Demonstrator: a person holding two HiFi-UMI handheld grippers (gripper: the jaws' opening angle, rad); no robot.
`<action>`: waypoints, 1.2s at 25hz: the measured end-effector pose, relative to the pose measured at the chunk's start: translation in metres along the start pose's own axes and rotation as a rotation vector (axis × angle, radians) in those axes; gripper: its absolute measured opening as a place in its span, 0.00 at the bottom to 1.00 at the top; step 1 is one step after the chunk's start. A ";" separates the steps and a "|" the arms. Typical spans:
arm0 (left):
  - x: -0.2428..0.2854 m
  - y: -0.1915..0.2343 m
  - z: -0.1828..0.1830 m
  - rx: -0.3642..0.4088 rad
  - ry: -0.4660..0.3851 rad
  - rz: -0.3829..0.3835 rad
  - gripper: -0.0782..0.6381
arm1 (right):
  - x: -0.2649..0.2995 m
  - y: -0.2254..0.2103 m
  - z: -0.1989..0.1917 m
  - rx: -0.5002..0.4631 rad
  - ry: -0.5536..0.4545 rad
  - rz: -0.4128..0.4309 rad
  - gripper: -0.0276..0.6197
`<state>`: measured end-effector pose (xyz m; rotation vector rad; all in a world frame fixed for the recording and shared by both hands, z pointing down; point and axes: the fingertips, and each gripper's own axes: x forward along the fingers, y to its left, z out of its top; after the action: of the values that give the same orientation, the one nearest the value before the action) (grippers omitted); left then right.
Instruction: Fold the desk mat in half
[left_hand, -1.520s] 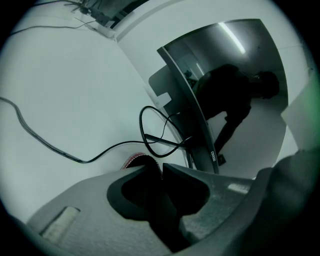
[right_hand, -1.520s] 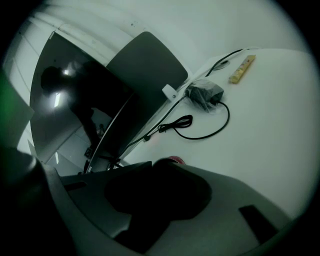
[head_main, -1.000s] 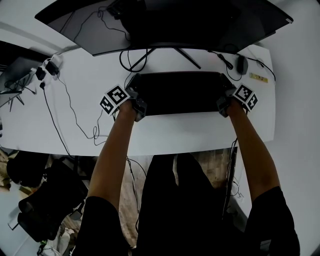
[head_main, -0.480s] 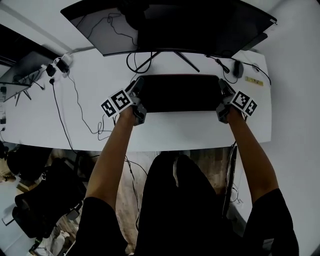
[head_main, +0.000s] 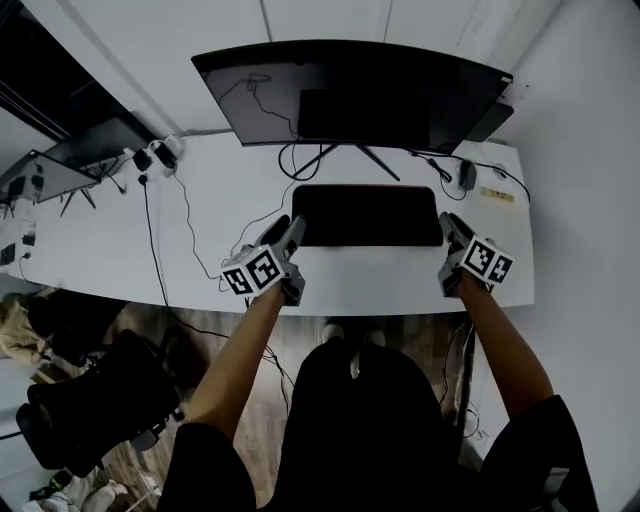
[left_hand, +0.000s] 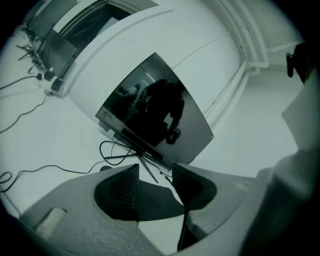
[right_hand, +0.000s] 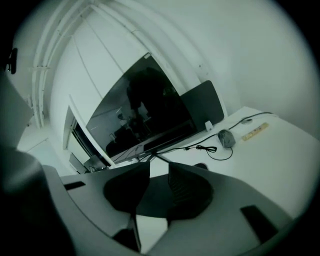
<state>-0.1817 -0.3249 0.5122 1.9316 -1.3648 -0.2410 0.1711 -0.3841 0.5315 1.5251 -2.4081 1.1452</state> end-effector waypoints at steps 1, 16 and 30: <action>-0.012 -0.011 0.000 0.032 -0.010 -0.010 0.38 | -0.013 0.011 -0.004 -0.022 -0.001 0.014 0.19; -0.133 -0.140 -0.026 0.374 -0.140 -0.136 0.38 | -0.144 0.120 -0.046 -0.321 -0.061 0.061 0.19; -0.143 -0.149 -0.007 0.467 -0.228 -0.067 0.14 | -0.179 0.132 -0.006 -0.386 -0.244 0.017 0.04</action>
<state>-0.1278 -0.1742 0.3820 2.3957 -1.6145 -0.1905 0.1538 -0.2152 0.3874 1.5870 -2.5971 0.4718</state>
